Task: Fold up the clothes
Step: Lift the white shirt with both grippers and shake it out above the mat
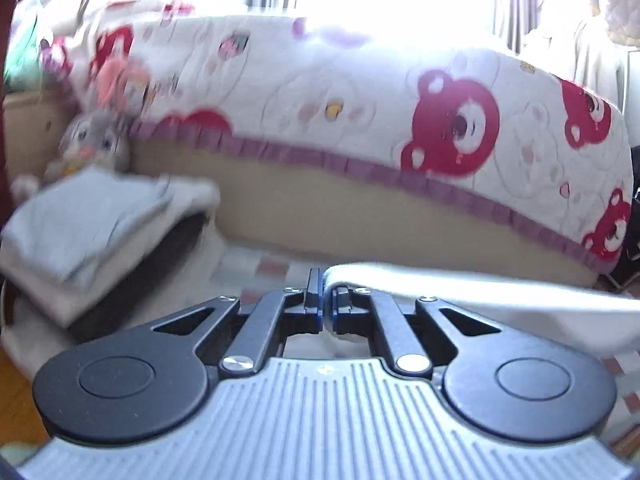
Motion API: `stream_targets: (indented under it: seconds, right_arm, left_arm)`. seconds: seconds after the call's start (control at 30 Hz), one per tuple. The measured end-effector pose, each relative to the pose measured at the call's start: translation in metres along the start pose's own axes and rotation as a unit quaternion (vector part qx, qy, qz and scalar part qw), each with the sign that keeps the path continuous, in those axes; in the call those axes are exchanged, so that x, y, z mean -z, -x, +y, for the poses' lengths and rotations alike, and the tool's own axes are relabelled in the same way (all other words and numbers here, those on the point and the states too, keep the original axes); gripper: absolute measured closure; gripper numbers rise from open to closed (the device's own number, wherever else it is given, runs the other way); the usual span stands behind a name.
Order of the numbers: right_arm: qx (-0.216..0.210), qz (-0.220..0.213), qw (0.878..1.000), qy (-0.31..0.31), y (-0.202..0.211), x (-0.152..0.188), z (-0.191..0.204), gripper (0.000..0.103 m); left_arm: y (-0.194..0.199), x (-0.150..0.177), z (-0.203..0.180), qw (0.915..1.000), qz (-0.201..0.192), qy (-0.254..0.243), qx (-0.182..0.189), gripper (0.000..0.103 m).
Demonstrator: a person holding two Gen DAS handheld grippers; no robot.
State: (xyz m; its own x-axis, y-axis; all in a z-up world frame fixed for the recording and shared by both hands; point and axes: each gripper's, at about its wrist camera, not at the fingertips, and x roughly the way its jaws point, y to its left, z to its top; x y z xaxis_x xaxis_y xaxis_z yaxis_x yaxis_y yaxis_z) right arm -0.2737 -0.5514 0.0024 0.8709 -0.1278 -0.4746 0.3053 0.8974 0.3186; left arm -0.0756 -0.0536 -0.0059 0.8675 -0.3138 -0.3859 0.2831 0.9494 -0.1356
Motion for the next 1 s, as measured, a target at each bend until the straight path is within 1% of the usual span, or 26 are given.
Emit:
stream_targets:
  seconds: [0.03,0.07,0.13,0.17,0.2,0.27,0.3,0.37,0.4,0.43,0.47,0.5,0.53,0.57,0.6,0.67,0.73,0.77,0.8,0.83,0.87,0.9,0.93,0.97,1.0]
  right_arm:
    - [0.0,0.018,1.0,-0.007,0.001,0.009,-0.002,0.098]
    - [0.008,0.048,0.999,-0.014,-0.007,0.025,-0.006,0.098]
    - [0.031,0.11,0.993,-0.025,-0.03,0.057,-0.016,0.098]
    - [0.045,0.143,0.988,-0.032,-0.052,0.073,-0.023,0.098]
    - [0.045,0.169,0.984,-0.042,-0.076,0.084,-0.03,0.098]
    - [0.038,0.192,0.979,-0.057,-0.126,0.083,-0.04,0.098]
    - [0.034,0.194,0.978,-0.066,-0.153,0.07,-0.043,0.098]
    - [0.037,0.117,0.991,-0.042,-0.168,0.0,-0.023,0.098]
    - [0.039,0.077,0.996,-0.029,-0.175,-0.037,-0.013,0.098]
    - [0.025,0.01,0.999,-0.027,-0.15,-0.072,0.0,0.098]
    - [0.01,-0.059,0.998,-0.026,-0.123,-0.106,0.013,0.098]
    - [-0.006,-0.128,0.991,-0.024,-0.095,-0.141,0.026,0.098]
    - [-0.021,-0.197,0.98,-0.023,-0.067,-0.176,0.04,0.098]
    - [-0.028,-0.242,0.97,-0.012,-0.037,-0.191,0.05,0.098]
    - [-0.03,-0.28,0.959,0.013,-0.009,-0.196,0.06,0.098]
    - [-0.026,-0.334,0.941,0.053,0.041,-0.186,0.075,0.098]
    - [-0.059,-0.329,0.941,0.054,0.071,-0.16,0.07,0.098]
    - [-0.06,-0.295,0.952,0.052,0.07,-0.138,0.065,0.098]
    - [-0.06,-0.257,0.963,0.05,0.068,-0.115,0.06,0.098]
    - [-0.06,-0.219,0.973,0.047,0.065,-0.092,0.054,0.098]
    - [-0.04,-0.168,0.984,0.052,0.053,-0.063,0.047,0.098]
    - [-0.018,-0.116,0.992,0.044,0.038,-0.031,0.033,0.098]
    - [0.004,-0.063,0.997,0.034,0.022,0.001,0.018,0.098]
    - [0.015,-0.032,0.999,0.022,0.01,0.022,0.004,0.098]
    - [0.024,-0.004,1.0,0.01,-0.001,0.041,-0.009,0.098]
  left_arm:
    - [-0.002,0.011,0.0,0.9996,0.026,-0.007,-0.002,0.099]
    - [-0.008,0.025,0.001,0.9981,0.058,-0.019,-0.005,0.099]
    - [-0.028,0.049,0.0,0.9905,0.128,-0.047,-0.017,0.099]
    - [-0.047,0.048,-0.005,0.987,0.141,-0.074,-0.019,0.099]
    - [-0.067,0.048,-0.009,0.9827,0.153,-0.101,-0.021,0.099]
    - [-0.106,0.047,-0.019,0.9714,0.178,-0.155,-0.026,0.1]
    - [-0.121,0.042,-0.023,0.9668,0.183,-0.176,-0.028,0.1]
    - [-0.104,-0.023,-0.025,0.9823,0.108,-0.149,-0.033,0.1]
    - [-0.095,-0.056,-0.025,0.9877,0.07,-0.135,-0.035,0.1]
    - [-0.086,-0.089,-0.026,0.9914,0.032,-0.121,-0.037,0.1]
    - [-0.078,-0.121,-0.027,0.9935,-0.006,-0.107,-0.039,0.1]
    - [-0.069,-0.154,-0.028,0.9939,-0.044,-0.093,-0.041,0.1]
    - [-0.06,-0.187,-0.029,0.9927,-0.082,-0.078,-0.043,0.1]
    - [-0.048,-0.216,-0.03,0.9899,-0.119,-0.064,-0.043,0.1]
    - [-0.018,-0.226,-0.029,0.9867,-0.148,-0.06,-0.03,0.1]
    - [0.032,-0.225,-0.025,0.98,-0.189,-0.059,-0.015,0.1]
    - [0.07,-0.201,-0.013,0.9797,-0.191,-0.058,-0.011,0.1]
    - [0.077,-0.184,-0.004,0.9837,-0.171,-0.054,-0.004,0.1]
    - [0.08,-0.162,0.004,0.9888,-0.141,-0.05,0.005,0.1]
    - [0.069,-0.135,0.01,0.9941,-0.094,-0.054,0.005,0.099]
    - [0.058,-0.109,0.016,0.9972,-0.047,-0.057,0.006,0.099]
    - [0.045,-0.082,0.021,0.9981,0.0,-0.062,0.006,0.099]
    - [0.024,-0.052,0.023,0.9961,0.053,-0.07,0.003,0.099]
    - [0.004,-0.022,0.024,0.9913,0.105,-0.079,0.0,0.099]
    - [-0.017,0.008,0.026,0.9837,0.157,-0.087,-0.003,0.099]
